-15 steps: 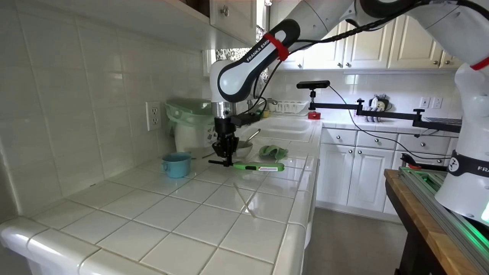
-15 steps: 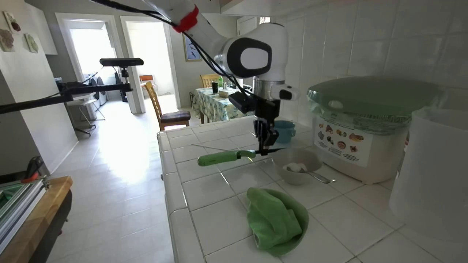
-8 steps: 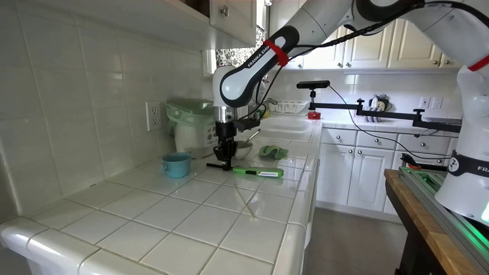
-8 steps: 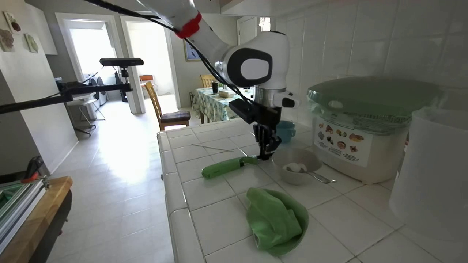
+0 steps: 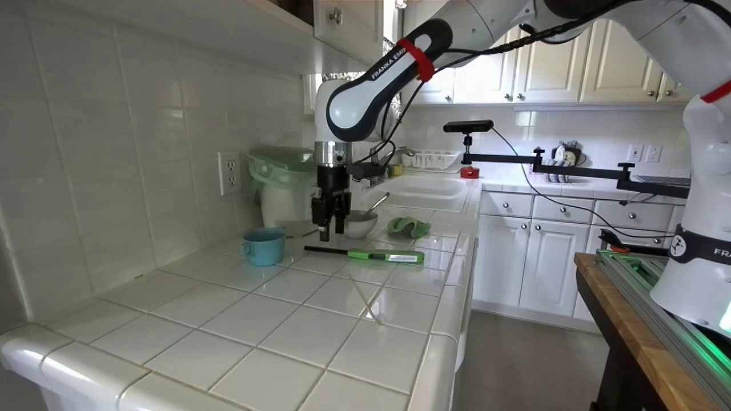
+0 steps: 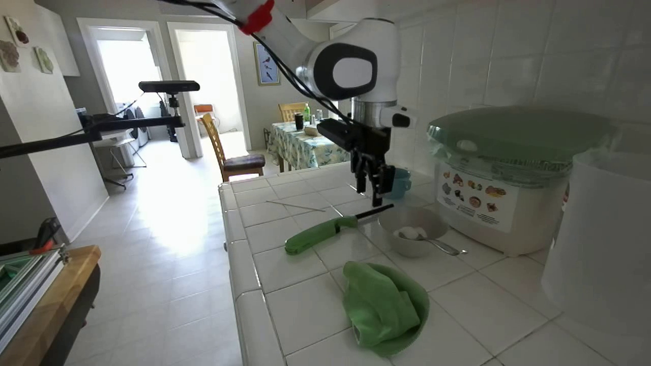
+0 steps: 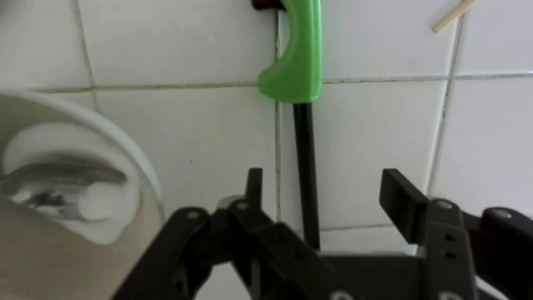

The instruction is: Clean the counter

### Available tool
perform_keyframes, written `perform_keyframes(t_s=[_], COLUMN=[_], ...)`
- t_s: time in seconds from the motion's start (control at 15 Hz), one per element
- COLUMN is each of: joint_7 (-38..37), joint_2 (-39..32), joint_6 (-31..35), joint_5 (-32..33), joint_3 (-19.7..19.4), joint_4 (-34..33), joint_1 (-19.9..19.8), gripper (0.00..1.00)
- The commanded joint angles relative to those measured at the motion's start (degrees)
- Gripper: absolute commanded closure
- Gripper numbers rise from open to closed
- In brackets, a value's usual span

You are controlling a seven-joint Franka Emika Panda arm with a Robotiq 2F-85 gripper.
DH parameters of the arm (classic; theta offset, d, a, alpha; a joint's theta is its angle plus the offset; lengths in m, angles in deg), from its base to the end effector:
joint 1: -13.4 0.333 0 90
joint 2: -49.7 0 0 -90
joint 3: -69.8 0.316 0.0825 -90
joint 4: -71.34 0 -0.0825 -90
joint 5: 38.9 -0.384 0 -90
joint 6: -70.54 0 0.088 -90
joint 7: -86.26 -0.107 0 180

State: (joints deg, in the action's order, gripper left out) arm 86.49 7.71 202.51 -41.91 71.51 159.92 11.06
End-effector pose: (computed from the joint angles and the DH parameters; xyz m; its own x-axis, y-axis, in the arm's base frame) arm 0.7086 -0.0099 0.2210 0.9985 -0.0502 0.0235 -0.0487 -0.9970 -0.0597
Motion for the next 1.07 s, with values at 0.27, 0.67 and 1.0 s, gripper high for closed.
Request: perform_keyframes(t_s=[0.27,0.67,1.0], joint_7=[0.97,-1.42,-1.03], joint_2=[10.38,14.4,24.75], joint_6=[-13.35,-7.34,-4.51], joint_5=[-3.0,-2.93,-4.3], joint_3=[2.67,3.18,4.29], joint_4=[6.03,11.71,19.63], joint_1=[1.64,5.25,5.9], gripper=[0.0,0.0,0.0])
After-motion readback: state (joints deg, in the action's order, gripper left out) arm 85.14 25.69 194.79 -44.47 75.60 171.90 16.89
